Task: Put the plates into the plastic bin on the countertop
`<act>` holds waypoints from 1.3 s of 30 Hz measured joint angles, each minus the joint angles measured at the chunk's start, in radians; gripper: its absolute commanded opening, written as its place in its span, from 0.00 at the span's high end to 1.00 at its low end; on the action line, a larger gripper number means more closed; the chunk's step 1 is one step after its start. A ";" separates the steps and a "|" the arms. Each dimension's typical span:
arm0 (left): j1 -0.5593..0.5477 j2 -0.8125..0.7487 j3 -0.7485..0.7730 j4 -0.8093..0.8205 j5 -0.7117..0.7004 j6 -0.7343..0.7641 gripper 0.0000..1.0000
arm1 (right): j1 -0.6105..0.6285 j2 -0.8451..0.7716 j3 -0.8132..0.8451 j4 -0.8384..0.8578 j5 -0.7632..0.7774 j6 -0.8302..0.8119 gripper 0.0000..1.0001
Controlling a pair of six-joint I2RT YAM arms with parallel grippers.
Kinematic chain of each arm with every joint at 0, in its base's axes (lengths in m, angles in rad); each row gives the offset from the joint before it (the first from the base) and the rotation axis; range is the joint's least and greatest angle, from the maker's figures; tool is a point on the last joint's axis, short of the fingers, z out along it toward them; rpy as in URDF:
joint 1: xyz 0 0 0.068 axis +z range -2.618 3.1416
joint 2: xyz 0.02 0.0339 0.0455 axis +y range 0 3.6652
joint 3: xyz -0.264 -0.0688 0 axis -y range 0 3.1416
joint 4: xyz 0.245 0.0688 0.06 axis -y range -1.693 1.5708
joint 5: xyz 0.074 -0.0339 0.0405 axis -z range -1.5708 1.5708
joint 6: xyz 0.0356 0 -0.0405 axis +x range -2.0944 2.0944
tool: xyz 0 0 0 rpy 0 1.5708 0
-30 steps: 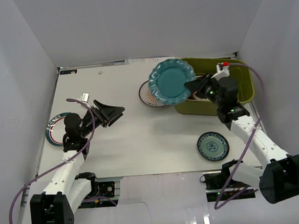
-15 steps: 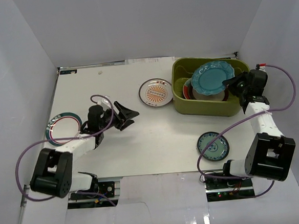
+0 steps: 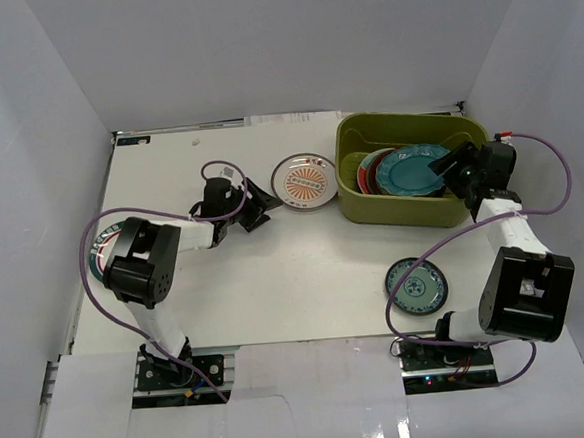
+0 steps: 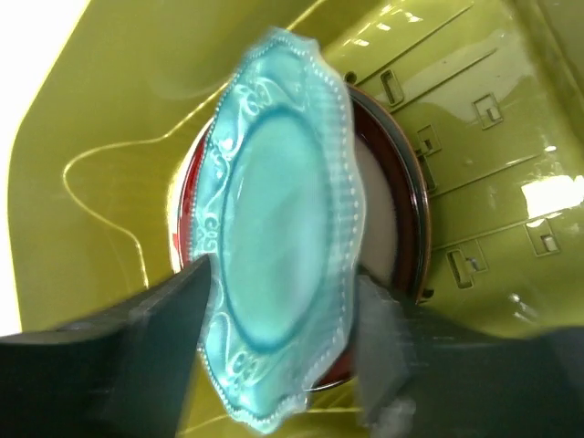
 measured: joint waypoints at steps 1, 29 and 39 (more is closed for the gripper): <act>0.000 0.026 0.026 -0.007 -0.011 0.007 0.24 | 0.000 -0.004 -0.007 0.010 0.003 -0.005 0.29; -0.012 0.343 0.385 -0.063 -0.128 0.022 1.00 | 0.001 -0.295 -0.155 0.017 -0.032 -0.124 0.03; -0.014 0.095 0.141 -0.039 -0.210 0.047 1.00 | 0.046 -0.287 -0.084 -0.074 -0.103 -0.198 0.69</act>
